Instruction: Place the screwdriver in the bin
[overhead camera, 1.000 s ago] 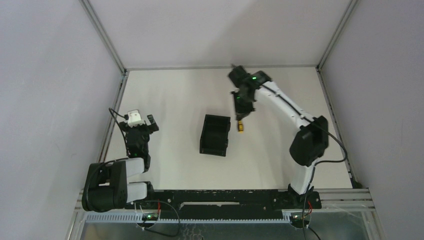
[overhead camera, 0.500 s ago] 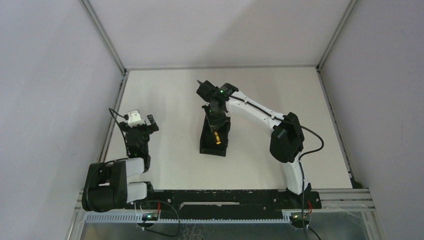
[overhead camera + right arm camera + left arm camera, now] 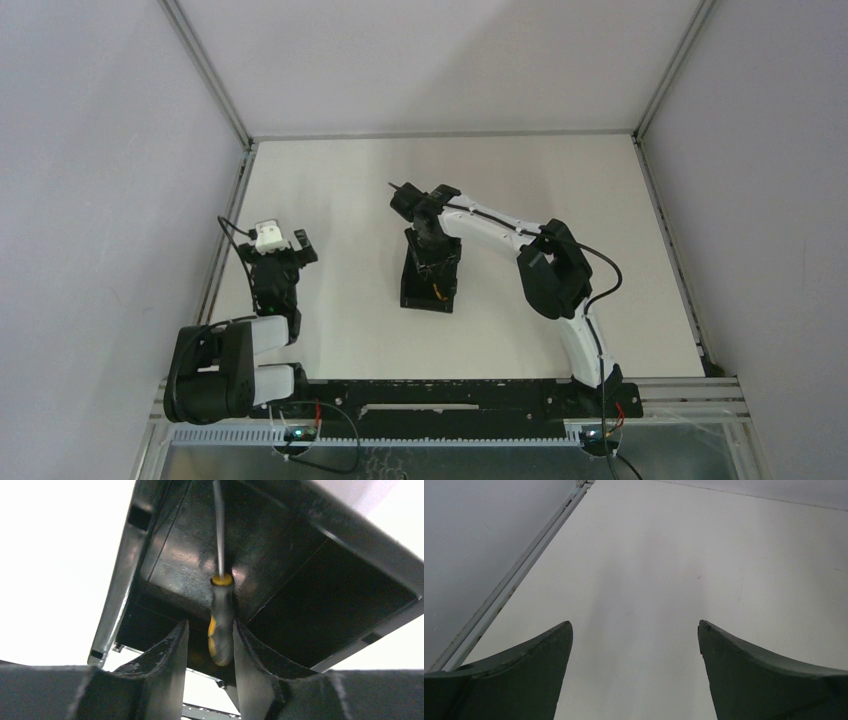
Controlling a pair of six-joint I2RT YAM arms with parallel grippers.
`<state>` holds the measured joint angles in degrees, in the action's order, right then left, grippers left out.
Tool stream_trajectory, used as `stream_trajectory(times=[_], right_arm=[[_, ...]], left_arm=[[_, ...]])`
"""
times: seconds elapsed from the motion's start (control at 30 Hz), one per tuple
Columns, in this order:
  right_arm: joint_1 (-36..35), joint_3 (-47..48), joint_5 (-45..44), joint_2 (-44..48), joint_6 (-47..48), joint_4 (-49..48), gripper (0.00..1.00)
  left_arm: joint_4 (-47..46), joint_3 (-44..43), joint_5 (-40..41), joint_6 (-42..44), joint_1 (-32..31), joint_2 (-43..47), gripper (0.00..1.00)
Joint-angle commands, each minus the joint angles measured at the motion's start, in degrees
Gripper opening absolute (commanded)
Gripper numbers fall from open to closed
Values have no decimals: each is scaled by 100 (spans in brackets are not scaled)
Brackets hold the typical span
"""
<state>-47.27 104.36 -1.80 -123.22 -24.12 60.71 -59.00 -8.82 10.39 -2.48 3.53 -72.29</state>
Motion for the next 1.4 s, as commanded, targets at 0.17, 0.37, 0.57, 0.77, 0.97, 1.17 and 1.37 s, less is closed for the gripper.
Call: stream_trajectory(times=[0.17, 0.37, 0.57, 0.77, 0.97, 1.17, 1.37], right_arm=[[-72, 186, -249, 1078, -68, -131, 47], [-65, -278, -492, 2337, 193, -466, 99], [151, -1676, -630, 3941, 579, -1563, 100], [934, -3644, -719, 5659, 254, -2450, 100], [1299, -5272, -1324, 7001, 154, -3155, 100], [1808, -6736, -1470, 8047, 9, -3643, 100], [1918, -7492, -1442, 8370, -73, -3975, 100]], left_arm=[[-170, -222, 44, 94, -28, 13, 100], [-173, -223, 42, 90, -28, 13, 100], [-173, -221, 39, 91, -28, 13, 100], [-173, -217, 46, 94, -26, 14, 100], [-173, -217, 42, 92, -28, 16, 100], [-173, -218, 45, 90, -28, 13, 100], [-173, -221, 42, 90, -28, 14, 100]])
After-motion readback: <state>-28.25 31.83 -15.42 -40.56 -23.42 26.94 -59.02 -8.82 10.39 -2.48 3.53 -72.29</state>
